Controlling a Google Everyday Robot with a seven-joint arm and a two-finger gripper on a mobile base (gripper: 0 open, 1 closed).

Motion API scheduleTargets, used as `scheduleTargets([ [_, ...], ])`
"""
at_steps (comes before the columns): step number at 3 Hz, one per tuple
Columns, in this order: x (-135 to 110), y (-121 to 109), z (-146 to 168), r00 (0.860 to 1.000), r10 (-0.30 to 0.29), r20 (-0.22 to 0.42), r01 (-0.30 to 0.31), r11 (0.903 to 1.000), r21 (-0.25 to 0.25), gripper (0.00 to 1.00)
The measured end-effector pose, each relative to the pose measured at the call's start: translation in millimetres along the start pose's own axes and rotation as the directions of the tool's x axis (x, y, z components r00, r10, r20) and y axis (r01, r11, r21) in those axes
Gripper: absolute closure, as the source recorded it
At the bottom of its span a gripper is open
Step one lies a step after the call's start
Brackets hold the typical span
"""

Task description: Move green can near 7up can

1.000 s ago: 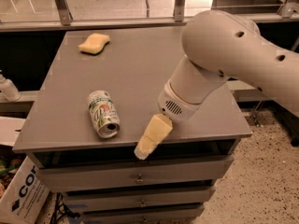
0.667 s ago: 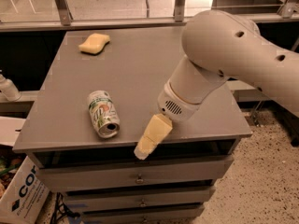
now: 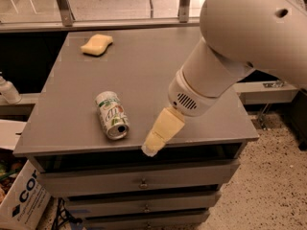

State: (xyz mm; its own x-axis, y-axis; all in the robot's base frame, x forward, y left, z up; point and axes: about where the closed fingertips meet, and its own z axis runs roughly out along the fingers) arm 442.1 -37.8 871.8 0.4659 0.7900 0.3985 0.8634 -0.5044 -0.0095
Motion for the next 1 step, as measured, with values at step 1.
scheduleTargets([
  [1,0.0,0.0,0.0,1.0,0.0,0.0,0.0,1.0,0.0,0.0],
])
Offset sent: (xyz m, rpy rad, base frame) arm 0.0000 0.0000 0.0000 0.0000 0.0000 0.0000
